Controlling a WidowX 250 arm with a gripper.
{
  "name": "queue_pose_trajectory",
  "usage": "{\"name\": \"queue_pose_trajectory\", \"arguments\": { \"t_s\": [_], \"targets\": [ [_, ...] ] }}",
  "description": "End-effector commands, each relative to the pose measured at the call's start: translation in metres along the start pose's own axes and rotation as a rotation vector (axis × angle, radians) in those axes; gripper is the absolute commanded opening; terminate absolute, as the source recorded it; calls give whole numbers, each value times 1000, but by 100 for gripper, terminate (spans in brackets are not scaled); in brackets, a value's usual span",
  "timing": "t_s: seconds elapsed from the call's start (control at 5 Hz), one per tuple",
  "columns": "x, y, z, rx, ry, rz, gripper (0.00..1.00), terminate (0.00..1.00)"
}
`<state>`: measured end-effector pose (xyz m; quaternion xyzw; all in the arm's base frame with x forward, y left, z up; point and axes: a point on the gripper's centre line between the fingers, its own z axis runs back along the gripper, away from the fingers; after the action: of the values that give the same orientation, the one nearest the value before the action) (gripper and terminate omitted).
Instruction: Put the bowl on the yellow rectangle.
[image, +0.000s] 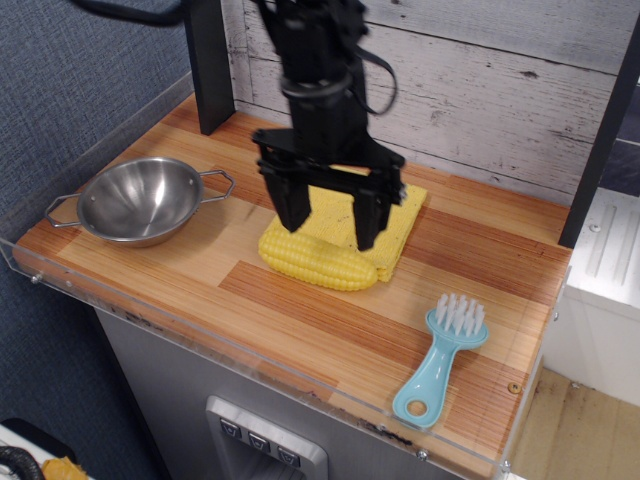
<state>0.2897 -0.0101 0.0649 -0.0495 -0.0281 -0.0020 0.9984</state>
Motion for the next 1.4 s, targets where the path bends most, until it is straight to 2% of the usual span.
{"name": "queue_pose_trajectory", "arguments": {
  "t_s": [0.0, 0.2, 0.4, 0.6, 0.8, 1.0, 1.2],
  "targets": [
    [13, -13, 11, -13, -70, -53, 100, 0],
    [18, -6, 24, 13, -113, -53, 100, 0],
    [19, 18, 38, 48, -157, -10, 100, 0],
    [16, 44, 42, 71, -156, 47, 100, 0],
    [9, 66, 43, 97, -149, 89, 100, 0],
    [4, 83, 30, 179, -76, 73, 100, 0],
    [5, 89, 20, 198, -33, 50, 100, 0]
  ]
}}
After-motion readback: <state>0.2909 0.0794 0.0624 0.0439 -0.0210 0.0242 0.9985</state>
